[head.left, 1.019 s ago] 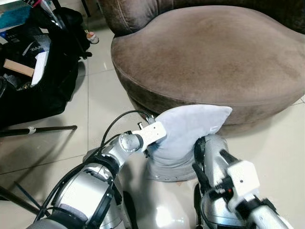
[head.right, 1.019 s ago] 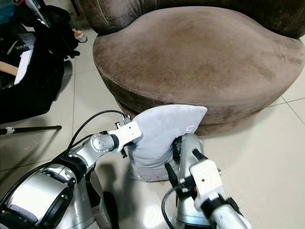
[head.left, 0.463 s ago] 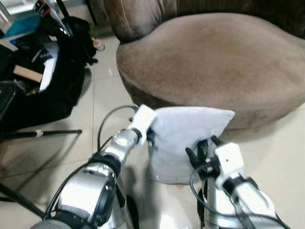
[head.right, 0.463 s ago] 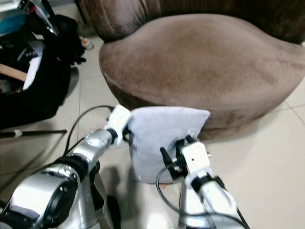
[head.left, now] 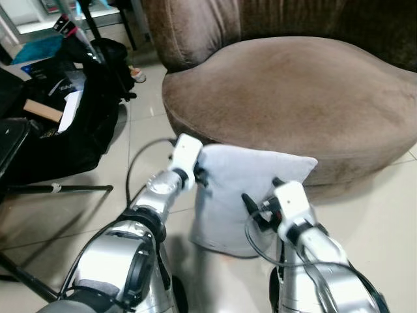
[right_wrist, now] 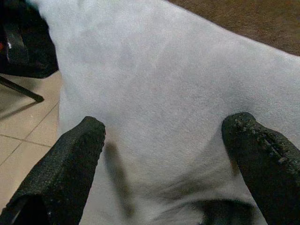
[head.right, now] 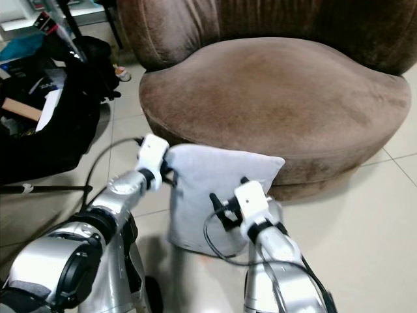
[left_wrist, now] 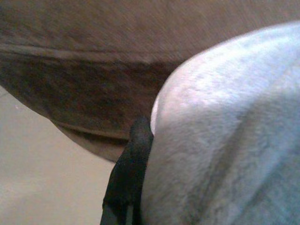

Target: Move the pillow to the sofa from floor

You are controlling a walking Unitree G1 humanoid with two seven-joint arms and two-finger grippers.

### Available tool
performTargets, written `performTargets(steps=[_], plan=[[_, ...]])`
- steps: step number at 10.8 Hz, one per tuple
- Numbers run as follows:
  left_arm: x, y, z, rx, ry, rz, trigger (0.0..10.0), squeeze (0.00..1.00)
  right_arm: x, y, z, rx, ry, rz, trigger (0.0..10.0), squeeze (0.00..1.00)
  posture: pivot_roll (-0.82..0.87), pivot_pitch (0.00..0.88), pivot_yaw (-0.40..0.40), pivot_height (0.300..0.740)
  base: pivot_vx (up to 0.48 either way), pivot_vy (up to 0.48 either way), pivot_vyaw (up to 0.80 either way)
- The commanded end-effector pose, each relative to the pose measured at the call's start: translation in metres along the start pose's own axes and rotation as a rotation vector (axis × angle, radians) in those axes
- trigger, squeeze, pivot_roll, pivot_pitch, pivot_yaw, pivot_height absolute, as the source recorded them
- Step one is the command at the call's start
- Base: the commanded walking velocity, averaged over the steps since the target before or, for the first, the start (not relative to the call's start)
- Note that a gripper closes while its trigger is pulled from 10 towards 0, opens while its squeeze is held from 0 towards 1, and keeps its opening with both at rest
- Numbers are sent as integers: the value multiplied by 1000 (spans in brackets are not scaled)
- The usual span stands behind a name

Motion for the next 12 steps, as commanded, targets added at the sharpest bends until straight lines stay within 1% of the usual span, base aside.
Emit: performTargets(steps=[1,2,3,4,5,6,9,10,12], plan=[[20,4,24,-143,17,69,10000,0,1,-8,-1,3,-13,4,10000,0,-215,0,157,356,0,0,0],[18,6,19,-145,21,64,10000,0,2,-13,1,-15,-19,27,10000,0,-212,0,155,356,0,0,0],[15,8,12,-135,8,68,10000,0,4,-18,-1,8,-4,39,10000,0,-196,0,145,371,0,0,0],[11,9,7,-146,45,64,10000,0,5,-23,-4,16,-3,46,10000,0,-183,0,140,391,0,0,0],[10,11,6,-162,71,69,10000,0,5,-26,-6,21,-1,46,10000,0,-176,0,137,406,0,0,0],[10,14,1,-159,104,88,10000,0,5,-32,-6,21,5,48,10000,0,-162,0,129,426,0,0,0],[12,17,0,-165,108,99,10000,0,3,-37,-6,21,17,56,10000,0,-162,0,129,466,0,0,0],[11,19,-1,-169,98,98,10000,0,3,-40,-8,23,26,58,10000,0,-142,0,109,486,0,0,0],[10,20,-2,-171,107,96,10000,0,2,-40,-9,23,35,58,10000,0,-142,0,103,516,0,0,0]])
Point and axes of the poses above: a point about 5 cm out from each wrist's last joint towards the gripper, its own y axis pointing back from the gripper into the wrist, its own z axis along the axis of the wrist's last joint, x = y × z, the point moved 1 cm from there along -y, pointing out of the wrist towards the gripper, and after that the axes turned 3 degrees about -y, right-handed, at the moved point
